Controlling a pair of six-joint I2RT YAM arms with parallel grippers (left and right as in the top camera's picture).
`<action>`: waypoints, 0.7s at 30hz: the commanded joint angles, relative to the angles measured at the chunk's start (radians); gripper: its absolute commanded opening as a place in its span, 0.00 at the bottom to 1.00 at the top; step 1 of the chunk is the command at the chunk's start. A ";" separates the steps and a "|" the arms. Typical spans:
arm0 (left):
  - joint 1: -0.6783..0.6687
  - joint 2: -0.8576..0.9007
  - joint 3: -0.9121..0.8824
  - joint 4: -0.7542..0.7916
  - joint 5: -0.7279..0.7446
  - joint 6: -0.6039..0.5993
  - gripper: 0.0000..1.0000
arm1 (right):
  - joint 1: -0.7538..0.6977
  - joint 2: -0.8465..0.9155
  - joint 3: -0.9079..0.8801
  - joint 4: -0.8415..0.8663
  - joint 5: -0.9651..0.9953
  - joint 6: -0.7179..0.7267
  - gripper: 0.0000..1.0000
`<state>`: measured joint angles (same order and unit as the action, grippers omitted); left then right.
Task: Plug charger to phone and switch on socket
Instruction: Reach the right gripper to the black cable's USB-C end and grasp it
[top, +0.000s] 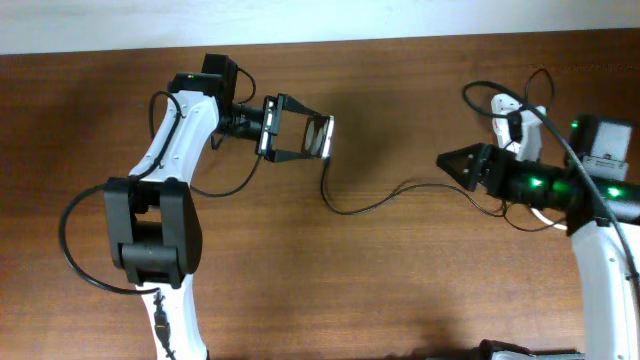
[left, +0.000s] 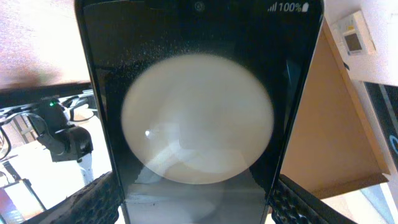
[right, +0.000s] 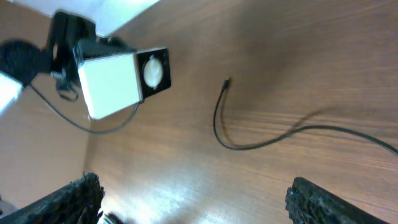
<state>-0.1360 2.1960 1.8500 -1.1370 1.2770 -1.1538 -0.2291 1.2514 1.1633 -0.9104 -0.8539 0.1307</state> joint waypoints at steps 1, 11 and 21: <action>0.008 -0.003 0.029 0.000 -0.026 -0.043 0.24 | 0.148 0.002 0.021 0.030 0.169 0.071 0.97; 0.007 -0.003 0.029 0.007 -0.360 -0.111 0.22 | 0.248 0.114 0.021 0.120 0.204 0.115 0.95; 0.007 -0.003 0.029 0.010 -0.526 -0.118 0.16 | 0.524 0.374 0.021 0.516 0.245 0.345 0.86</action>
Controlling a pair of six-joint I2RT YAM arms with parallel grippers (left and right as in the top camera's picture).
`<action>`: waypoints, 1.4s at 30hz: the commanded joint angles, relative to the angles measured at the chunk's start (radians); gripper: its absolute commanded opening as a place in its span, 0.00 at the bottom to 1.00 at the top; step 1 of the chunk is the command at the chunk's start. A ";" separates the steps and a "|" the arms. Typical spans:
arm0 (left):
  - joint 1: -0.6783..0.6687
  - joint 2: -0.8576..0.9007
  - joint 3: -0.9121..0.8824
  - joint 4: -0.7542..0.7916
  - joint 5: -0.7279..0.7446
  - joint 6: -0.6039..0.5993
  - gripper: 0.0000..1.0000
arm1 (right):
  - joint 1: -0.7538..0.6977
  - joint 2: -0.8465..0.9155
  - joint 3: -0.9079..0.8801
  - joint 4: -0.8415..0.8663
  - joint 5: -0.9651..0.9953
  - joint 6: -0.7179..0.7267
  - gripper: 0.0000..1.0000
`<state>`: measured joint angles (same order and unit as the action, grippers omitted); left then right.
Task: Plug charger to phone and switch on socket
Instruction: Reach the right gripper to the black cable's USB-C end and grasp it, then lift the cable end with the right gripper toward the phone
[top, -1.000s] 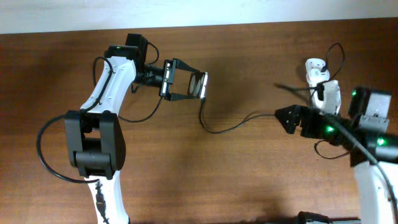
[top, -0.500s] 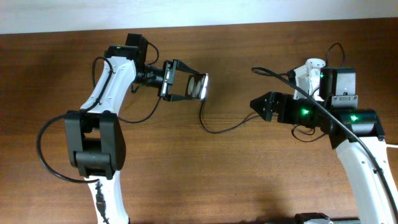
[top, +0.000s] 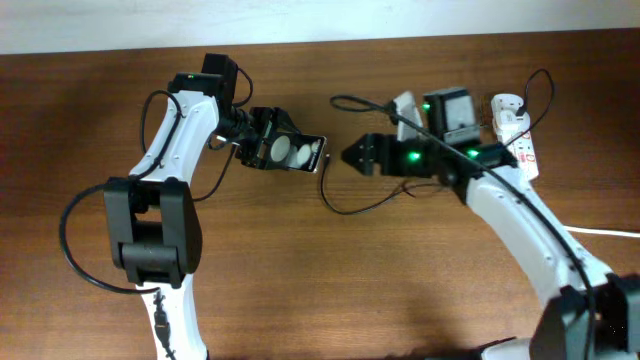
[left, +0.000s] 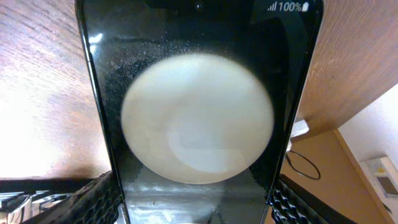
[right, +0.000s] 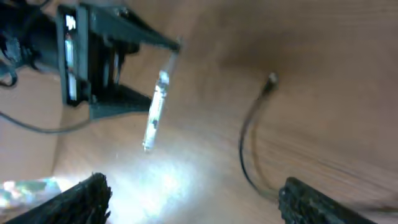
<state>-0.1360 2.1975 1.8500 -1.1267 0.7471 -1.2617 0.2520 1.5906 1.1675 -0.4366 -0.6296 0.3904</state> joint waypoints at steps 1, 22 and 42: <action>0.007 -0.004 0.029 0.000 0.003 -0.010 0.16 | 0.071 0.052 0.016 0.076 0.061 0.131 0.82; -0.030 -0.004 0.029 0.000 0.008 -0.010 0.18 | 0.242 0.185 0.016 0.389 0.302 0.393 0.44; -0.032 -0.004 0.029 0.000 0.008 -0.010 0.21 | 0.267 0.248 0.016 0.401 0.324 0.412 0.19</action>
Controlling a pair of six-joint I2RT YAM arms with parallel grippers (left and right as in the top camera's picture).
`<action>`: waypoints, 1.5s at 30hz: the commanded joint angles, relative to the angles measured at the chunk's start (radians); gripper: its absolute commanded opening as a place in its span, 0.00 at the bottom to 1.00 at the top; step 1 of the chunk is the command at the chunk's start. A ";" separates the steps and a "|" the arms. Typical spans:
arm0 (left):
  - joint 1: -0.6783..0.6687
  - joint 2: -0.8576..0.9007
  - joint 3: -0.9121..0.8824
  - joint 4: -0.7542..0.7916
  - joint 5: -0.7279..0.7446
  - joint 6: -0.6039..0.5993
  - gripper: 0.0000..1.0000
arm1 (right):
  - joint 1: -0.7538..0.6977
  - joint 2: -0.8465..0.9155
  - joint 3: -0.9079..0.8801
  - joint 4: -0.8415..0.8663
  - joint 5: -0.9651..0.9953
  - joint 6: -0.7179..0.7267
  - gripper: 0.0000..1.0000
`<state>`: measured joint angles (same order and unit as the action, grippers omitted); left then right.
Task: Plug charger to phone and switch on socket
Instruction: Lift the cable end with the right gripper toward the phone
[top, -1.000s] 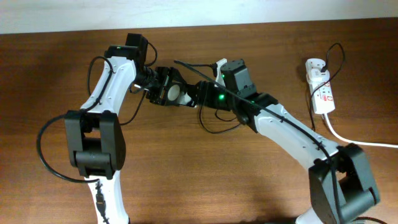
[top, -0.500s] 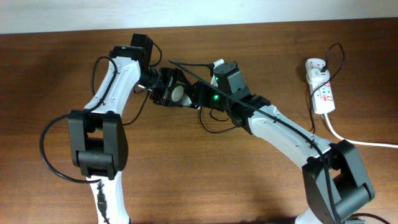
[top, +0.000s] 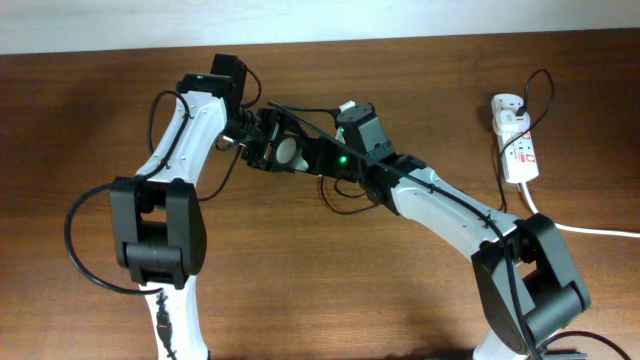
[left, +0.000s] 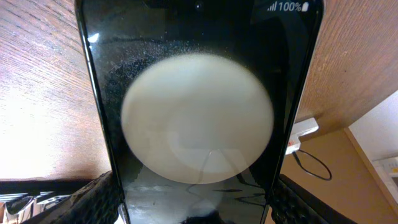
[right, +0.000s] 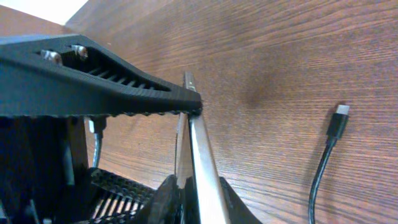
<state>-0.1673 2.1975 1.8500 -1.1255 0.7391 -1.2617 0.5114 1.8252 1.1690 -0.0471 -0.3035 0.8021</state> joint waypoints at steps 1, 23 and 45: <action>-0.001 -0.004 0.029 -0.002 0.016 -0.010 0.21 | 0.007 0.013 0.014 0.011 -0.003 0.001 0.18; -0.001 -0.004 0.029 -0.002 0.015 -0.010 1.00 | -0.010 0.012 0.015 0.089 -0.097 0.098 0.04; 0.000 -0.004 0.029 0.285 0.223 0.314 0.99 | -0.333 -0.232 0.015 -0.292 -0.168 -0.039 0.04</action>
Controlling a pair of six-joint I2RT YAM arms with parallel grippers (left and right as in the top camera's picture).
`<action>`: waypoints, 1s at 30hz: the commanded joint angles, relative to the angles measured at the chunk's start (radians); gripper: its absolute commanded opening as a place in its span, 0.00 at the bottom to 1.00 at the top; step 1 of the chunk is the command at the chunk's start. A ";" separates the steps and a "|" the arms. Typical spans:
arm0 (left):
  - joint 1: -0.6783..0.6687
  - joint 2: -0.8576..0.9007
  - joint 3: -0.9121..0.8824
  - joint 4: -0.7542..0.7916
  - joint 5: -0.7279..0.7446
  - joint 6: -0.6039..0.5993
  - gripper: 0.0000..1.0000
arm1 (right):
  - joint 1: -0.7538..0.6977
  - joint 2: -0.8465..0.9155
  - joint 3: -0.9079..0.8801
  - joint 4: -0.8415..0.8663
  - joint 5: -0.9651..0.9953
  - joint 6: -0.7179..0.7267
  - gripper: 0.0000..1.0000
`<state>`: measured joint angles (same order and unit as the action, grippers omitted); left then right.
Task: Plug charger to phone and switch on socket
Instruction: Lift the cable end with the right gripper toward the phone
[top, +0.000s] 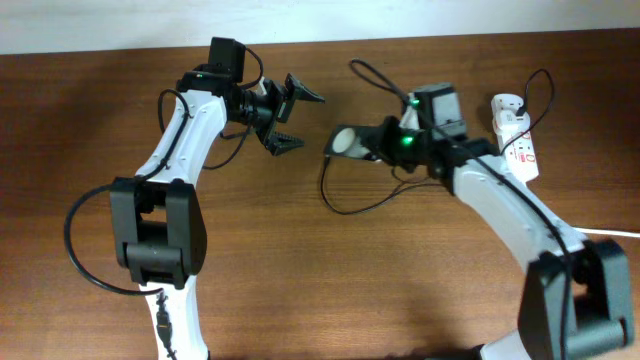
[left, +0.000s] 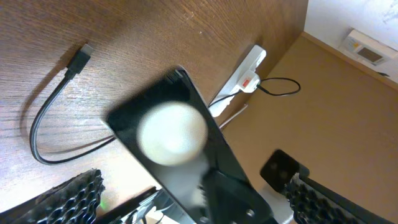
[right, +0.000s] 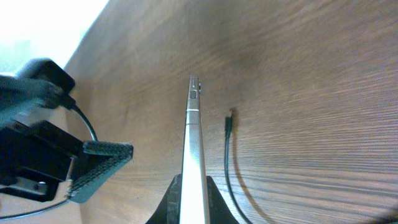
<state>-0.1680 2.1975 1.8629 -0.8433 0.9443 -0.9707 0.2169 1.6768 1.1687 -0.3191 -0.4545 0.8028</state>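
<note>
The black phone (top: 345, 140), with a round pale disc on its face (left: 171, 127), hangs above the table with my right gripper (top: 368, 142) shut on it. In the right wrist view the phone is edge-on (right: 194, 137) between the right gripper's fingers (right: 194, 199). My left gripper (top: 305, 120) stands open and empty to the phone's left, a gap between them. The charger cable (top: 360, 208) lies on the table, its plug (top: 325, 157) just below the phone, also seen as plug (right: 229, 121) and plug (left: 81, 57). The white socket strip (top: 515, 135) lies at the far right.
The dark wood table (top: 320, 280) runs under both arms. The strip's own black lead loops above the strip (top: 540, 85) and a white lead (top: 600, 232) runs off the right edge. The left arm's base (top: 155, 240) stands at the front left.
My left gripper has let go of the phone, opened and drawn back to the left. The right gripper now holds the phone alone, further right, above the cable's plug.
At first my left gripper held the phone up while the right gripper stood open by the socket strip. Then the right gripper was close to the phone, then closed on its edge alongside the left. Now the phone is in the right gripper only.
</note>
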 joint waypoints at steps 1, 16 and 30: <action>0.001 -0.004 0.016 0.002 0.018 0.023 0.99 | -0.065 -0.125 0.015 -0.050 -0.017 -0.040 0.04; -0.011 -0.004 0.016 0.614 0.473 0.062 1.00 | -0.139 -0.364 0.008 0.130 0.010 0.215 0.04; -0.026 -0.004 0.016 0.787 0.357 -0.310 0.99 | 0.022 -0.144 0.008 0.483 0.209 0.602 0.04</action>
<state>-0.1902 2.1994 1.8648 -0.0597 1.3579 -1.2301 0.2123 1.5272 1.1603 0.1440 -0.2993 1.3449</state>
